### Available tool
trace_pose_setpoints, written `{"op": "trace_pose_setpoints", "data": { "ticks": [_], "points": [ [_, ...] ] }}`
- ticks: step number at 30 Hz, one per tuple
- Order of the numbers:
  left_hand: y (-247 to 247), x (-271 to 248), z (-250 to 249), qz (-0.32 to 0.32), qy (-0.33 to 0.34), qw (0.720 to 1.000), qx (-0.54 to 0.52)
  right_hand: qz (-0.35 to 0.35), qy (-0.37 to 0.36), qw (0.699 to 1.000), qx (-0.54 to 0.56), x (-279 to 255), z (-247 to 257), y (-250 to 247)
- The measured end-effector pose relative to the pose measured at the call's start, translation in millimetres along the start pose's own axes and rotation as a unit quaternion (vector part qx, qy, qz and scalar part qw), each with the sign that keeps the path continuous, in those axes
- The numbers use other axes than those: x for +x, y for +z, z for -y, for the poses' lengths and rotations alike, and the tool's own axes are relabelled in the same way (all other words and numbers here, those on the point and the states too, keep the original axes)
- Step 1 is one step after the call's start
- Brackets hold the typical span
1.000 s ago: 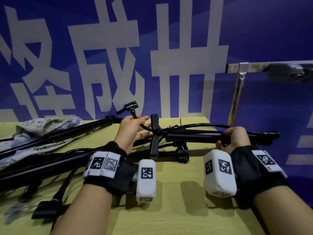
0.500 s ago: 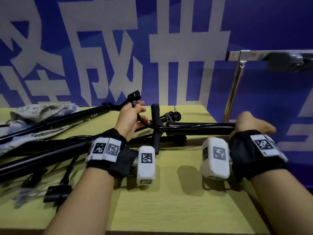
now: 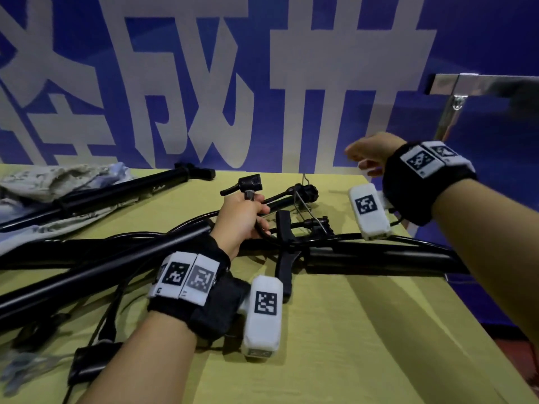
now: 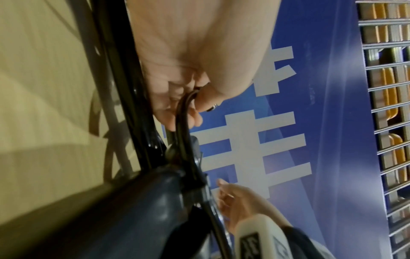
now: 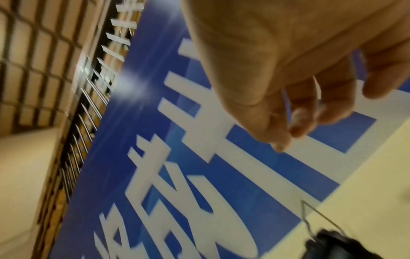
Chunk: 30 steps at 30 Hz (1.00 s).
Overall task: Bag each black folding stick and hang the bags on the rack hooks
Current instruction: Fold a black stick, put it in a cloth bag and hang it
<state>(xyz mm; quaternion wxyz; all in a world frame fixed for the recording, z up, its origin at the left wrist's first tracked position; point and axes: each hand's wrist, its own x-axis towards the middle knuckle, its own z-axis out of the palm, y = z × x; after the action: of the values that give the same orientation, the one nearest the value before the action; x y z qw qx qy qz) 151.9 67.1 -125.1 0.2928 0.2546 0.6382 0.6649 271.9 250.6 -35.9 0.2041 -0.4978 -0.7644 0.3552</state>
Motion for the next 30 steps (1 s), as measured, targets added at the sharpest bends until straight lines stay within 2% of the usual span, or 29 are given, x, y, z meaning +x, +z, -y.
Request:
{"op": "trace_pose_setpoints", "data": {
  "ticks": [2, 5, 9, 13, 15, 20, 22, 24, 26, 28, 30],
  "points": [
    [1.2, 2.6, 2.9, -0.003, -0.006, 1.0, 0.014, 0.1, -0.013, 0.988, -0.113, 14.1, 3.6, 11.4],
    [2.1, 5.3, 7.5, 0.004, -0.003, 0.999, 0.036, 0.206, -0.018, 0.94, -0.273, 31.1, 11.3, 26.3],
    [2.4, 6.8, 10.4, 0.01, -0.003, 0.999, 0.043, 0.239, -0.064, 0.867, -0.432, 41.7, 17.4, 46.6],
    [2.4, 9.0, 11.1, 0.016, -0.013, 0.998, 0.051, 0.282, -0.074, 0.838, -0.462, 46.9, 16.2, 68.1],
    [2.6, 9.2, 11.2, 0.019, -0.014, 0.998, 0.056, 0.28, -0.086, 0.844, -0.45, 48.9, 13.0, 73.1],
    [2.3, 8.2, 9.5, 0.02, -0.017, 0.998, 0.049, 0.254, -0.09, 0.89, -0.368, 56.8, 10.4, 78.4],
    [2.3, 7.6, 9.0, 0.021, -0.014, 0.998, 0.051, 0.222, -0.093, 0.905, -0.351, 58.3, 11.3, 79.2],
    [2.3, 7.4, 9.1, 0.02, -0.013, 0.999, 0.048, 0.184, -0.128, 0.906, -0.359, 61.5, 10.9, 82.2],
    [2.5, 6.9, 8.8, 0.022, -0.012, 0.999, 0.046, 0.169, -0.213, 0.882, -0.384, 67.5, 9.3, 86.7],
    [2.8, 6.9, 8.7, 0.023, -0.012, 0.999, 0.045, 0.169, -0.306, 0.833, -0.43, 69.9, 9.6, 91.1],
    [3.0, 6.7, 8.6, 0.023, -0.012, 0.999, 0.045, 0.16, -0.368, 0.782, -0.478, 65.3, 15.3, 96.2]
  ]
}}
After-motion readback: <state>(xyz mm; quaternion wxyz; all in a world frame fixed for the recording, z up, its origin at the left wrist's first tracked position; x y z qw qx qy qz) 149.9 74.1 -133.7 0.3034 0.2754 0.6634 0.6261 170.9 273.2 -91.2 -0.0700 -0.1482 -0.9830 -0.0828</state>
